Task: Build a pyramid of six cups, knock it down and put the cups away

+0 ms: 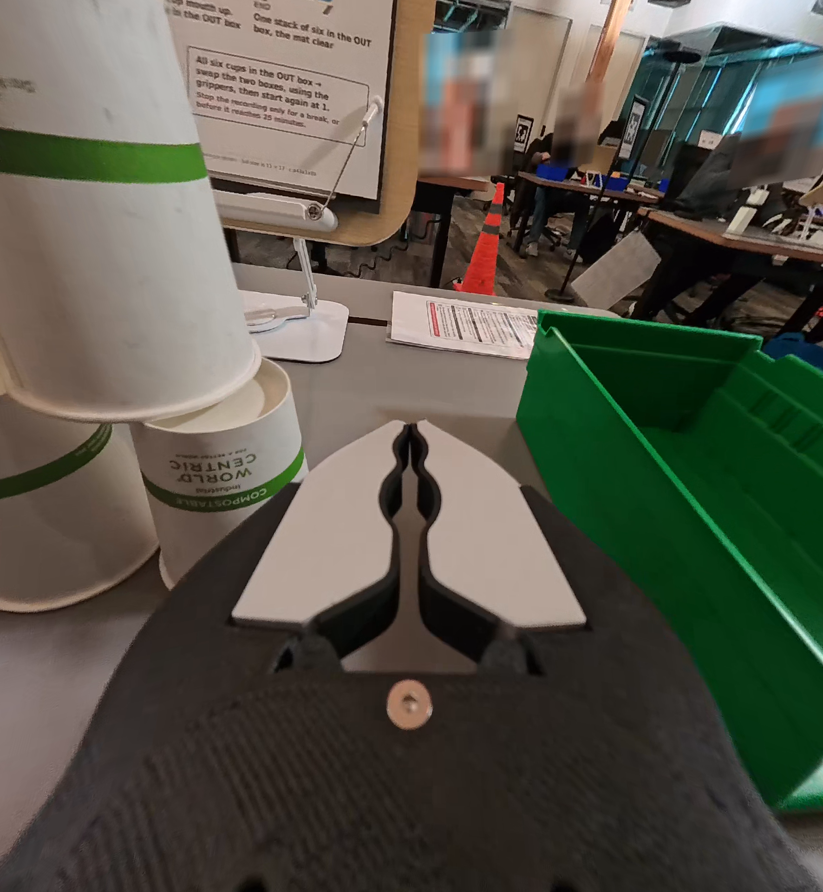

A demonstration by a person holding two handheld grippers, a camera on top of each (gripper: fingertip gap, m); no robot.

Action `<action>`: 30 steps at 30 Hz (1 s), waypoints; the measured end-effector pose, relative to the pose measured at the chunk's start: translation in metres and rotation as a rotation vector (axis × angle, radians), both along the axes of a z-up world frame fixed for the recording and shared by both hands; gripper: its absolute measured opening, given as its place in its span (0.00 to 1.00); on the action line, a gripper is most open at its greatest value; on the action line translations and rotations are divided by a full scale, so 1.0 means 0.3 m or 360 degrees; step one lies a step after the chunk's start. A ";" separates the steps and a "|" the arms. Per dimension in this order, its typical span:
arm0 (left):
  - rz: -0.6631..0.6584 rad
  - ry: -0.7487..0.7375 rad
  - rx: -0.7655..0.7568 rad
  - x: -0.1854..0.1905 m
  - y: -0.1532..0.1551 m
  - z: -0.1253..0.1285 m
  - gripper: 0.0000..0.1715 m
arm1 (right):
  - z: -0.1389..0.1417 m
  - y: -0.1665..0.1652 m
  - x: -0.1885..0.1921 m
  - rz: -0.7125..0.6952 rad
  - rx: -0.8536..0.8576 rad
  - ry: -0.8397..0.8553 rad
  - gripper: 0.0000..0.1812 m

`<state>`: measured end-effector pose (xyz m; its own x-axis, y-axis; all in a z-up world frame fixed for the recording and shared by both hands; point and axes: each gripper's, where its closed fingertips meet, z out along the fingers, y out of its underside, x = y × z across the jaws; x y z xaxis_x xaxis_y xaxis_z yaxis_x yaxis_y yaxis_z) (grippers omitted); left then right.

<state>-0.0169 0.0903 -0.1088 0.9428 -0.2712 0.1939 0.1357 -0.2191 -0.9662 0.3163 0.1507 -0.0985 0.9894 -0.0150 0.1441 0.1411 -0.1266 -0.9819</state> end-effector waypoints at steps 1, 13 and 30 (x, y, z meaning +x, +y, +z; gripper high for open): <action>0.0007 0.0000 -0.0007 -0.006 -0.005 -0.003 0.00 | -0.003 0.005 0.002 -0.0006 -0.0014 0.0027 0.00; 0.0173 0.0021 -0.0096 -0.106 -0.015 -0.039 0.00 | -0.038 0.042 0.024 -0.0007 -0.0140 0.0286 0.00; 0.0073 -0.0003 -0.0075 -0.049 -0.020 -0.033 0.02 | -0.043 0.035 0.012 0.0061 -0.0180 0.0345 0.00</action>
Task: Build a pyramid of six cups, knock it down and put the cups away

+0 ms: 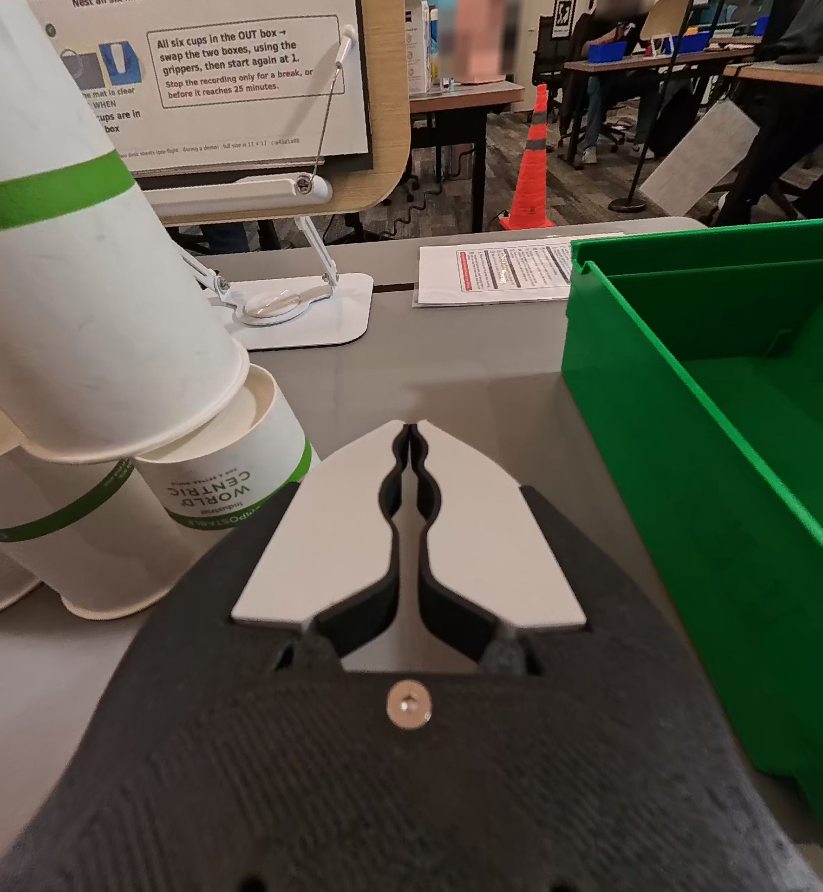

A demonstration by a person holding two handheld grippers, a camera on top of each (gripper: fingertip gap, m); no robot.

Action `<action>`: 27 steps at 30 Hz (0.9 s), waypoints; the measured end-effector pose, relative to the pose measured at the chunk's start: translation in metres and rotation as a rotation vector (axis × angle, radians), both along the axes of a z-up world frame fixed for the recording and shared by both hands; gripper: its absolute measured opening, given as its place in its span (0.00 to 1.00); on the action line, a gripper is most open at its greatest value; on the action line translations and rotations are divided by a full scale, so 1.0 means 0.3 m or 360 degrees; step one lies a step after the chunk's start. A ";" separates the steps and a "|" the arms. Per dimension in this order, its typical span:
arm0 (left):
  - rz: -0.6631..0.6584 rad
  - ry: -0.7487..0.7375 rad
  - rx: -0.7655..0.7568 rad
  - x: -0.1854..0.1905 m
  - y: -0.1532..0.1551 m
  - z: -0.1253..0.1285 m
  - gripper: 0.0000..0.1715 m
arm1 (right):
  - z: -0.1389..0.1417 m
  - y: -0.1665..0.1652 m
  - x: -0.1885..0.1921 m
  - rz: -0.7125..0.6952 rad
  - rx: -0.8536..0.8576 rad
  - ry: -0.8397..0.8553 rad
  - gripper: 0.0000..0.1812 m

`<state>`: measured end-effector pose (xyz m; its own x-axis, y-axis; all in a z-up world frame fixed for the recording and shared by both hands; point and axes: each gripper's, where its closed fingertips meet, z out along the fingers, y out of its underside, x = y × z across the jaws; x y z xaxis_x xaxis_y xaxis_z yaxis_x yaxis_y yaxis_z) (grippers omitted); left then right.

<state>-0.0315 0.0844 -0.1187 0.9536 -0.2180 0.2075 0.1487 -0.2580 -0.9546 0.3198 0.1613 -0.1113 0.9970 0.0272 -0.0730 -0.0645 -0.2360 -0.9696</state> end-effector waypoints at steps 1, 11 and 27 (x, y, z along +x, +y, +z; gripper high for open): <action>-0.0011 -0.0003 -0.0005 0.005 -0.001 -0.002 0.02 | -0.001 0.000 -0.002 0.0005 -0.0003 0.0001 0.00; -0.0043 -0.0059 -0.0031 0.016 -0.003 -0.008 0.03 | -0.011 -0.014 -0.054 0.0174 -0.0028 0.0009 0.11; -0.0049 -0.0073 -0.0048 0.019 -0.005 -0.014 0.03 | -0.044 -0.002 -0.011 0.0110 -0.0128 0.0137 0.02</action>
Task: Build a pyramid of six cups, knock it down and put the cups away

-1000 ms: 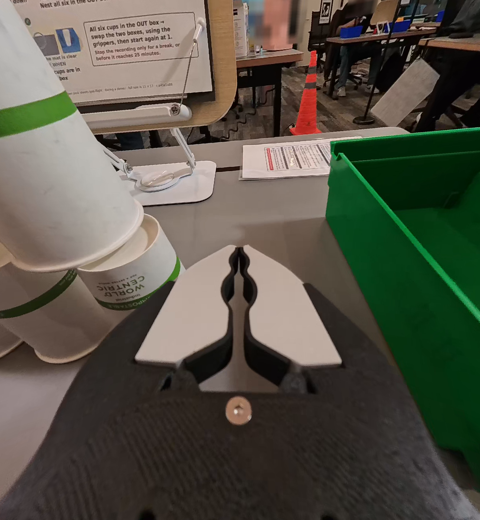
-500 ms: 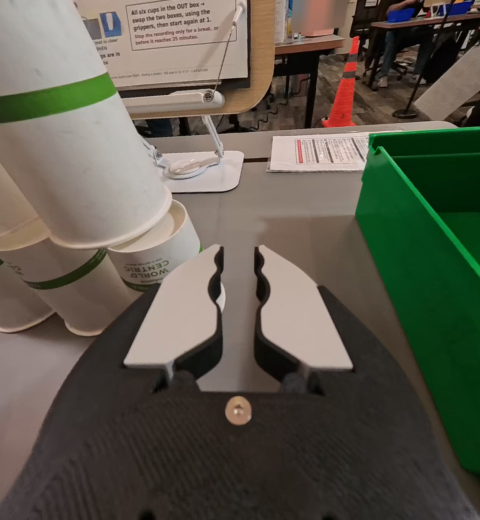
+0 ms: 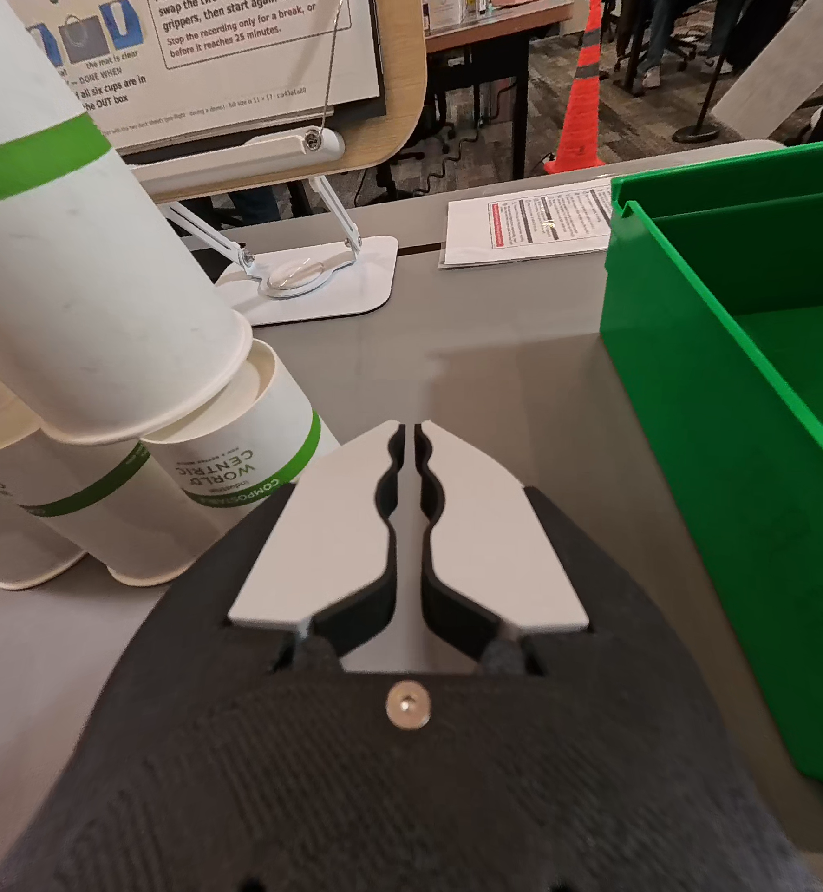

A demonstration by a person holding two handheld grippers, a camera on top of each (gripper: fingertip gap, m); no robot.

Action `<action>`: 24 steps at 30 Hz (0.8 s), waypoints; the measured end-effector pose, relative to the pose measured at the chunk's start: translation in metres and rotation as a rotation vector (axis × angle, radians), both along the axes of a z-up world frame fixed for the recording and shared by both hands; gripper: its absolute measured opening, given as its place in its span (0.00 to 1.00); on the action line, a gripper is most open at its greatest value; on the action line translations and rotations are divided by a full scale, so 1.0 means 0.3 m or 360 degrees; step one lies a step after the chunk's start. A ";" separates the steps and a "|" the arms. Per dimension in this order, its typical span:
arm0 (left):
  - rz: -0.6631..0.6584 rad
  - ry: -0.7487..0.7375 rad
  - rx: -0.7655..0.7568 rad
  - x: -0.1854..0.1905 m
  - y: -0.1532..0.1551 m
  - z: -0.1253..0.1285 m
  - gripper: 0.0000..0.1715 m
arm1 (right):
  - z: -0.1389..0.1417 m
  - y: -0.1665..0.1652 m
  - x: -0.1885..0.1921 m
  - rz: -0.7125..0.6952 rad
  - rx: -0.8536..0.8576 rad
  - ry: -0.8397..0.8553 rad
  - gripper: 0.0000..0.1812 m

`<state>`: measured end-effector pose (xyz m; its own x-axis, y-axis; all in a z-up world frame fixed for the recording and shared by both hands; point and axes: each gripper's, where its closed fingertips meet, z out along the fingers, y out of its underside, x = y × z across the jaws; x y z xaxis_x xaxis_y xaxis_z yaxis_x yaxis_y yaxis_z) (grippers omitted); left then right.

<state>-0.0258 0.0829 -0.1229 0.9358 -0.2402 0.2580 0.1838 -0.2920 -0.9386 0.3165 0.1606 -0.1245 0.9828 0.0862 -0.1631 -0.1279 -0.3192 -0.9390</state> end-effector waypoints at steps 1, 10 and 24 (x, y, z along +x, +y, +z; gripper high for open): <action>0.0000 -0.0003 -0.0002 0.000 0.000 -0.001 0.03 | 0.001 0.000 0.000 -0.0001 0.0003 -0.0002 0.02; -0.0003 -0.0023 -0.0015 0.000 0.000 -0.005 0.03 | -0.004 0.000 -0.002 -0.0001 -0.0006 -0.0017 0.02; 0.0000 -0.0036 -0.0028 -0.001 0.000 -0.008 0.03 | -0.016 0.007 0.015 -0.0036 -0.0040 -0.0015 0.01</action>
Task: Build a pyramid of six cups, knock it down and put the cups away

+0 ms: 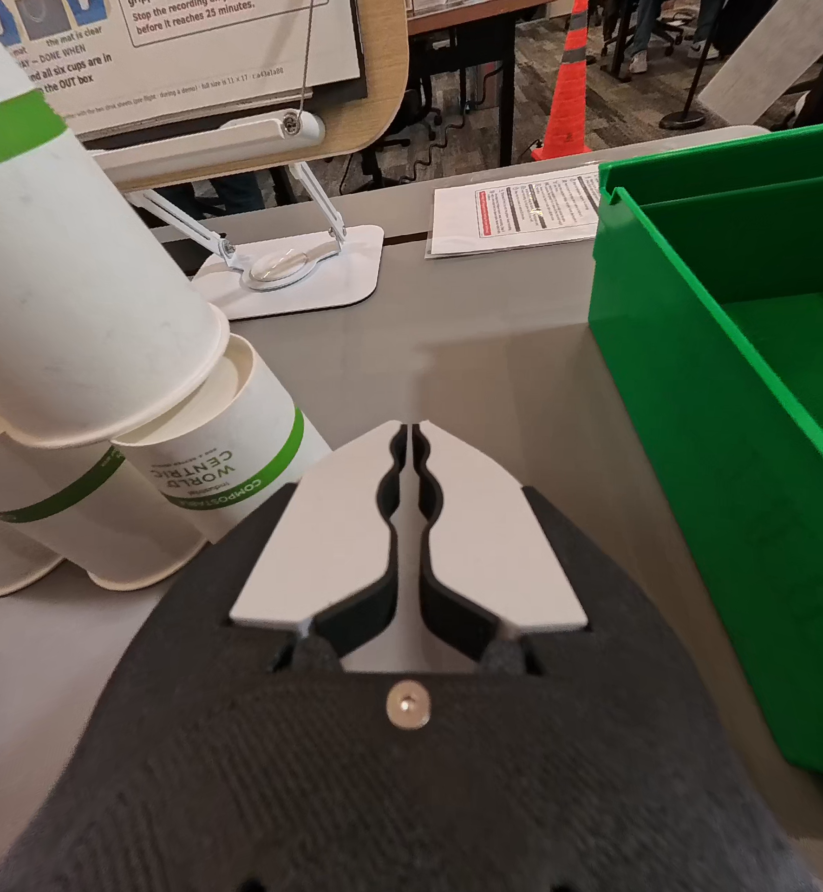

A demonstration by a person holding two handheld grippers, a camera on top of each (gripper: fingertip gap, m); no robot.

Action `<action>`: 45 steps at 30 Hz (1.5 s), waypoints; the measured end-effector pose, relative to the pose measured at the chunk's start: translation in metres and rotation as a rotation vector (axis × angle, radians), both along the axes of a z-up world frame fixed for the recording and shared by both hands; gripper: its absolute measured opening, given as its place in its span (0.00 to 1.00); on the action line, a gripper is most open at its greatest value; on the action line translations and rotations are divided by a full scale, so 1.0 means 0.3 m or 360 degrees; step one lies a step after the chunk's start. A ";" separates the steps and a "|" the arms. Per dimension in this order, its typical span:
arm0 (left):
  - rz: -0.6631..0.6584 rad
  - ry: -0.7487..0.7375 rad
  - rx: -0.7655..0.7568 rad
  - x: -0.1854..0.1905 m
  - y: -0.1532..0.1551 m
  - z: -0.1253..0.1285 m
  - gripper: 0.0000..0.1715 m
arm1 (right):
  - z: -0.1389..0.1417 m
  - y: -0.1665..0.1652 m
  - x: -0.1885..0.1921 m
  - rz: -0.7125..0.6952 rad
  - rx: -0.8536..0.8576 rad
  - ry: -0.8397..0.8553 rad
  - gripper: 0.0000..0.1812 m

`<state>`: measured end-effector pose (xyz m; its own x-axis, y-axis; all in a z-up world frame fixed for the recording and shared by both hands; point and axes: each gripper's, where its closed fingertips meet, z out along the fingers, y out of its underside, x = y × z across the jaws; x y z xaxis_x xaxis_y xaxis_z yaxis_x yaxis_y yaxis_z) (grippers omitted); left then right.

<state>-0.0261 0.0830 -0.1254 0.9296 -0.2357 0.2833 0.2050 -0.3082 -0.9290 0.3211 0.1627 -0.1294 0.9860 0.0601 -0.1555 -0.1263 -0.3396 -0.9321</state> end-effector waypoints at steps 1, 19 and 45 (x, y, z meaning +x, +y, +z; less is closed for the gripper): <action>0.0001 -0.0001 0.0000 0.000 0.000 0.000 0.03 | 0.001 0.003 0.005 -0.0009 0.0001 -0.0005 0.01; 0.0250 0.0236 0.0374 -0.069 -0.040 0.144 0.02 | 0.231 0.152 -0.557 0.0277 0.0163 -0.0527 0.00; 0.0492 0.0290 0.0587 -0.136 -0.072 0.220 0.05 | 0.060 -0.080 -0.178 0.0486 0.0109 -0.0133 0.03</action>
